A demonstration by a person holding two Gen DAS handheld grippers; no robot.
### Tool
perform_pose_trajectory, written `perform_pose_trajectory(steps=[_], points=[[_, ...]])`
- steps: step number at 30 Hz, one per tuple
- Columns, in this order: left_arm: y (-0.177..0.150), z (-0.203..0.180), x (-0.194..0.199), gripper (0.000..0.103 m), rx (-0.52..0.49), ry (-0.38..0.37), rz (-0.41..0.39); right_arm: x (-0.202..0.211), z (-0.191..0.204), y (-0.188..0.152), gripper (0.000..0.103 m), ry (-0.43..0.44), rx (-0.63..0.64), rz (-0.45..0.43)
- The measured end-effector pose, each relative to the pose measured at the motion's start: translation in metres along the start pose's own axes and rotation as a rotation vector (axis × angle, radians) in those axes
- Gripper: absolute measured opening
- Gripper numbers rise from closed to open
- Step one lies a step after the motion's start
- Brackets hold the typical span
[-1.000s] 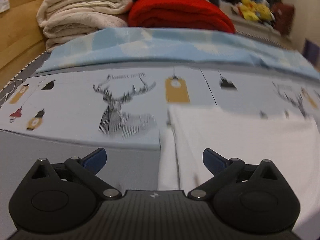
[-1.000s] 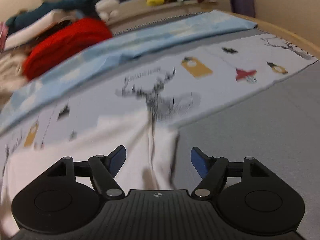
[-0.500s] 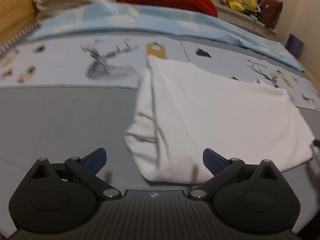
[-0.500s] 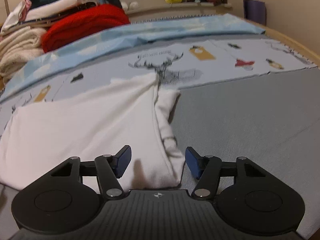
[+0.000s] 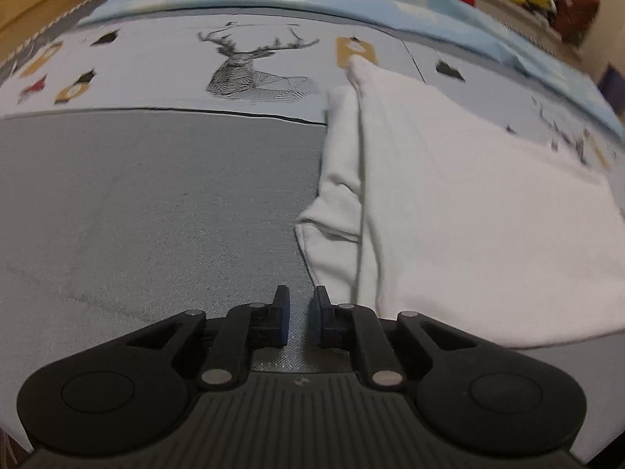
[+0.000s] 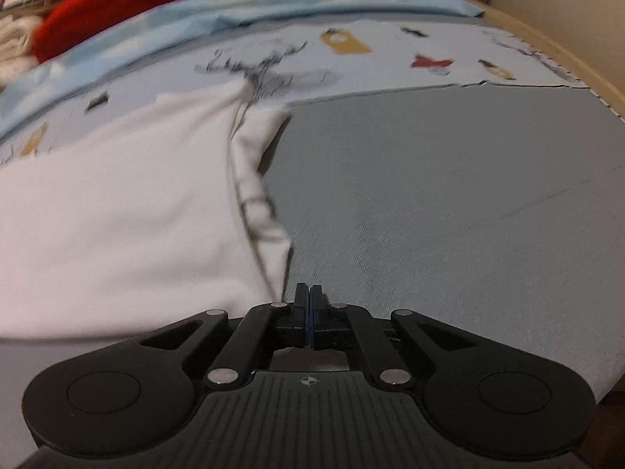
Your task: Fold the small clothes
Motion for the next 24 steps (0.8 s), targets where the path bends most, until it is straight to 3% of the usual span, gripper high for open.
perform_pose_trajectory(steps=[2, 4, 5, 7, 9, 17, 24], points=[[0.004, 0.003, 0.005, 0.031, 0.023, -0.017, -0.017, 0.007, -0.004, 0.007, 0.002, 0.036, -0.056, -0.041], [0.007, 0.002, 0.01, 0.052, 0.016, -0.008, -0.04, 0.013, -0.002, 0.012, 0.002, 0.062, -0.081, -0.089], [0.008, -0.001, 0.014, 0.056, 0.009, -0.006, -0.052, 0.015, 0.002, 0.015, 0.003, 0.087, -0.084, -0.117], [0.011, -0.005, 0.017, 0.074, 0.001, 0.0, -0.077, 0.016, 0.011, 0.023, 0.003, 0.135, -0.061, -0.158], [0.016, -0.01, 0.021, 0.081, -0.007, 0.005, -0.105, 0.017, 0.024, 0.03, 0.003, 0.163, -0.026, -0.187], [0.059, -0.032, 0.006, 0.086, -0.095, 0.022, -0.151, -0.027, 0.071, 0.063, 0.003, 0.149, 0.125, -0.153], [0.114, -0.063, -0.043, 0.088, -0.193, 0.007, -0.153, -0.081, 0.111, 0.094, 0.003, 0.159, 0.209, -0.086]])
Point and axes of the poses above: each gripper's, at about its wrist camera, not at the fingertips, and x roughly against the way its jaws point, z to its left, y to its top, the point moved 5 cm from there along -x, roughly the way its jaws point, and after that the axes turned 8 degrees about -x, right-handed, at the moved point
